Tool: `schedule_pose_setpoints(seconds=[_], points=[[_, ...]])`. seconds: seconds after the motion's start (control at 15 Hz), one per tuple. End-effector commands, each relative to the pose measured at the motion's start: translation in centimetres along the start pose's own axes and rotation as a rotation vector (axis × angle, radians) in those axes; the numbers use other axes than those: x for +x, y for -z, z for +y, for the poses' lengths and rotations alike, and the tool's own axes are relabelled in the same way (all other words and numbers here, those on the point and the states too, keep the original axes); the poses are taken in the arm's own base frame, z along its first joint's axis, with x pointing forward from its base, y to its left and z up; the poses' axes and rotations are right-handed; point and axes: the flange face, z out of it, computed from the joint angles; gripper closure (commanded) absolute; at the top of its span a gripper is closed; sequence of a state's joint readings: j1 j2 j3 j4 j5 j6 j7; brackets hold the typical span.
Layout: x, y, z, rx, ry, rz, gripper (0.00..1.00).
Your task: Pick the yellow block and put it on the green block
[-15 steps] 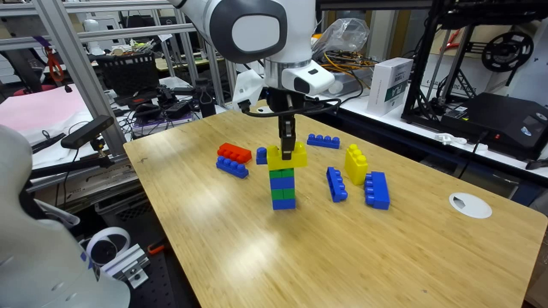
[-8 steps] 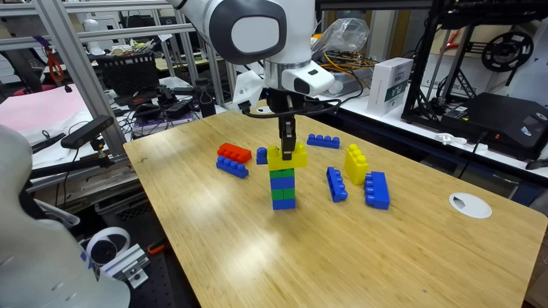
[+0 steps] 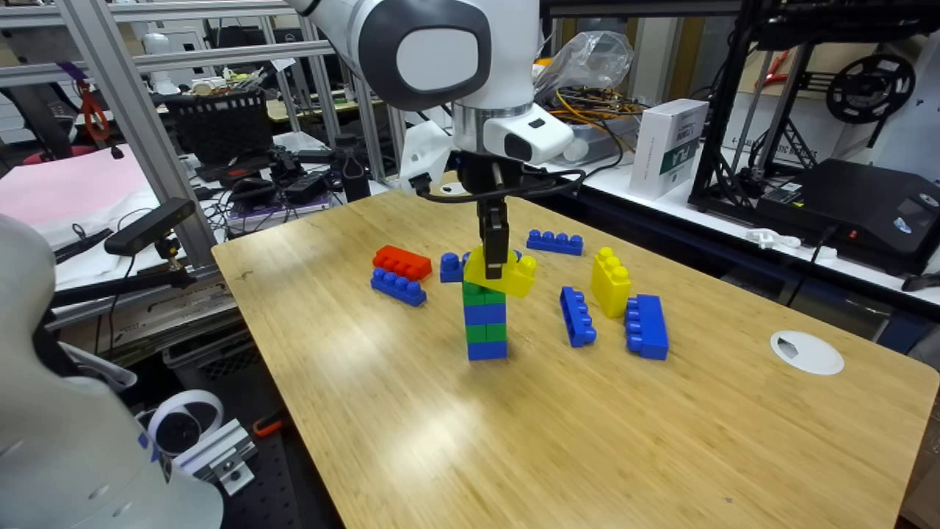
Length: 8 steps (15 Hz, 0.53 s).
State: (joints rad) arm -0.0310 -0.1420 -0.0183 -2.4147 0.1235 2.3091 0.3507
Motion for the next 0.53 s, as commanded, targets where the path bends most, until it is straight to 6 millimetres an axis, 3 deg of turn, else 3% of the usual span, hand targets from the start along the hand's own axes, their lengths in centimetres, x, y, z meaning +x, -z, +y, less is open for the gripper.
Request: schedule_pose_setpoints(seconds=[0.0,0.27,0.47], points=[[-0.2,0.0,0.0,0.01,0.029,0.002,0.01],[-0.3,0.2,-0.1,0.009,0.04,0.004,0.0],[-0.5,1.8,-0.5,0.022,0.069,0.019,0.0]])
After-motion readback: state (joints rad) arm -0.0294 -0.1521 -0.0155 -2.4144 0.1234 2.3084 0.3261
